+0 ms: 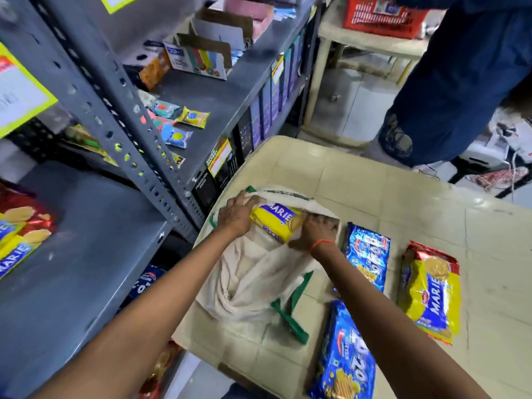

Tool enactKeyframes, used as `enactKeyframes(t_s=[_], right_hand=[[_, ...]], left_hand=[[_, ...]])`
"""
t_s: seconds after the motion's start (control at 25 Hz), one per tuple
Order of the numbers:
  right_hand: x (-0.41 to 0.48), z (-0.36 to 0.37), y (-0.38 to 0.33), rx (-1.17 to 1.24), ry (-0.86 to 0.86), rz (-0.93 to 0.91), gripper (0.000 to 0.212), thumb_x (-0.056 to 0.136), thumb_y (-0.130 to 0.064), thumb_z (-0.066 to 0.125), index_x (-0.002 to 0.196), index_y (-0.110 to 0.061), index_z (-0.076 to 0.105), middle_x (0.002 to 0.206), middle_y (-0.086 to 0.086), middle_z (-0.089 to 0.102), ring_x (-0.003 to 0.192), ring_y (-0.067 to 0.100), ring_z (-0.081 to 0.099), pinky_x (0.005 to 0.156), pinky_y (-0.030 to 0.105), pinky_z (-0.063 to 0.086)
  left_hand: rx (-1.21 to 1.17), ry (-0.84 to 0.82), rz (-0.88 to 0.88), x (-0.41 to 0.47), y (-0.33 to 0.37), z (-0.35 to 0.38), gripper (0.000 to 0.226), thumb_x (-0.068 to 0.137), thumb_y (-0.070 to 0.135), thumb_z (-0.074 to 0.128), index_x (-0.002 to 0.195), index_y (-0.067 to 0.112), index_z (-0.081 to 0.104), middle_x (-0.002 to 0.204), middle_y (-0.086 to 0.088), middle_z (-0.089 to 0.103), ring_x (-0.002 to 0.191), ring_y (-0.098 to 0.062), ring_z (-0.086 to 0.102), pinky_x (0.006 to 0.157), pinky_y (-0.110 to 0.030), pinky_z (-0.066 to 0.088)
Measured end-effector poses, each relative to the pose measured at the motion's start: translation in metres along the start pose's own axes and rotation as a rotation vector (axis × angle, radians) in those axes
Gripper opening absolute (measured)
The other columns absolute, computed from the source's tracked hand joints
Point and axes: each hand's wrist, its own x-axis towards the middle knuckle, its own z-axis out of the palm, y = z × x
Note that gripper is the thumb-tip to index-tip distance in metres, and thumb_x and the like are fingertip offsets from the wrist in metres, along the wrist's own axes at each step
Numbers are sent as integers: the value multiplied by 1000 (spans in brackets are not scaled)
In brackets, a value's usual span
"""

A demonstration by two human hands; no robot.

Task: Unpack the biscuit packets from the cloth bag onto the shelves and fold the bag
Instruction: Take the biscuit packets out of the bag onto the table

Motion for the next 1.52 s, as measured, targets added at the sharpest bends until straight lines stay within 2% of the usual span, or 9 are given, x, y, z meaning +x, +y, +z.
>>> enactKeyframes(t_s=[0.24,0.36,0.52,0.76,0.96,1.04,1.2,1.32,1.52], right_hand=[[22,-2,-25,78,213,-324,53,87,-32,57,132,-5,46,139,17,45,126,31,45,99,38,40],[37,1,-30,62,95,-296,84,79,-42,67,143,-5,30,149,15,32,137,30,33,108,39,37],[56,-7,-26,168,-88,-145,111,50,-48,81,143,-15,30,146,10,42,132,26,44,107,38,43],[31,1,-22,96,4,-388,117,47,-59,80,144,-20,27,142,7,48,128,27,48,106,39,42],[2,-3,-34,547,221,-223,93,52,-49,84,129,-16,42,123,3,60,111,21,57,88,29,46],[-2,-12,-50,760,252,-105,80,56,-43,87,119,-13,47,112,3,62,98,18,60,77,25,43],[-12,-36,-57,1159,139,-273,52,69,-23,84,113,-18,58,102,-1,70,80,2,67,73,24,55],[-28,-42,-39,1317,110,-305,27,84,-19,71,106,-28,60,97,-13,69,75,-11,67,64,8,53],[-68,-43,14,1394,189,-113,29,93,-24,58,116,-6,61,104,7,70,76,5,68,64,14,56]], left_hand=[[-188,168,-83,28,15,-13,50,95,19,44,144,22,37,139,-14,34,129,-34,37,100,-43,43],[-331,327,-186,13,31,3,31,94,18,43,123,9,52,123,-18,50,111,-38,54,88,-46,47],[-477,176,-131,10,19,19,51,91,9,47,142,11,40,138,-19,44,125,-37,47,100,-40,39],[-987,-31,-102,28,-13,-8,44,97,2,37,141,2,39,146,-19,43,135,-31,42,113,-43,35],[-1549,-1,-323,0,-14,-25,58,91,62,34,75,23,75,66,5,74,59,-9,66,56,-21,48],[-1596,108,-251,-18,0,-21,46,82,66,46,80,32,76,79,8,77,69,-8,72,58,-21,56],[-1505,335,-79,-34,13,-21,16,81,19,71,95,24,64,95,-2,73,82,-18,70,77,-33,58],[-1576,243,-108,-34,12,-32,5,81,19,71,86,22,69,75,7,77,64,-7,72,62,-26,57],[-1524,20,-97,-60,69,-27,26,81,37,70,91,13,73,74,4,76,65,-12,70,64,-26,55]])
